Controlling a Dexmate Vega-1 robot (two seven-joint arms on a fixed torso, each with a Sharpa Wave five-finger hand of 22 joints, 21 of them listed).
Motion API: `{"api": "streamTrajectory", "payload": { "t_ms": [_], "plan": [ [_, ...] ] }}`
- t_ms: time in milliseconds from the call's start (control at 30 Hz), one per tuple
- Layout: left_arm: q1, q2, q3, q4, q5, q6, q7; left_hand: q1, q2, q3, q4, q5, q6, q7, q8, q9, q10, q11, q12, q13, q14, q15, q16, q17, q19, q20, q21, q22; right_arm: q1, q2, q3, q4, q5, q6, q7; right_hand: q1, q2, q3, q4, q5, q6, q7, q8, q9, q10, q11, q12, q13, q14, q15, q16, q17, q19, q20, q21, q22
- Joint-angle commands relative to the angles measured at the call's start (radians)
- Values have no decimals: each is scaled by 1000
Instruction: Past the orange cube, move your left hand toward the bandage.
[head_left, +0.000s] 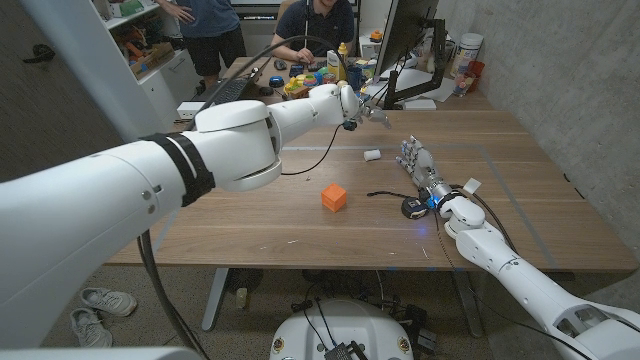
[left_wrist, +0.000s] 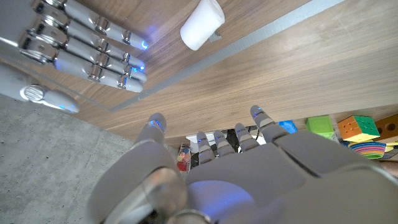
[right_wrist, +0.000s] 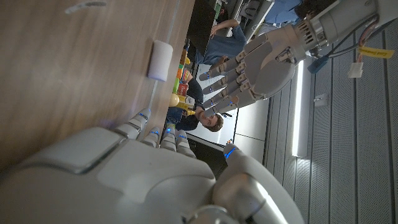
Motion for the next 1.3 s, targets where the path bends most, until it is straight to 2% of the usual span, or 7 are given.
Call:
{"api": "streamTrajectory", "payload": {
  "t_ms": [33, 867, 1300],
  "plan": [
    [30, -4, -23, 0, -1, 0, -1, 13, -1, 3, -4, -7, 11, -3, 7, 2, 11, 0, 4, 2, 4, -69, 7, 3, 0, 5, 2, 4, -7, -2, 3, 3, 4, 2, 1, 3, 127, 7, -2, 1, 1, 0, 8, 6, 1, 2, 9, 5, 1, -27, 5, 3, 9, -89, 5, 2],
    [72, 7, 5, 0, -1, 0, -4, 17, 9, 3, -1, -13, 29, -4, 11, 3, 4, -3, -6, 3, -10, -61, 0, 5, -21, 9, -7, 5, -21, -7, 11, 3, 9, 8, -4, 3, 127, 6, -2, 0, -1, 2, 6, 5, -1, 5, 8, 4, -1, -25, 4, 3, 9, -86, 4, 2],
    [74, 6, 53, 0, -1, 0, -4, 38, 17, 11, -10, -15, 32, -4, 9, 2, 9, -7, -6, 4, 3, -61, 3, 4, -14, 11, -5, 5, -25, -8, 15, 7, 15, 6, -2, 3, 128, 6, -2, -1, -3, 3, 6, 5, -1, 10, 8, 4, -1, -22, 3, 3, 9, -85, 4, 2]
  ]
}}
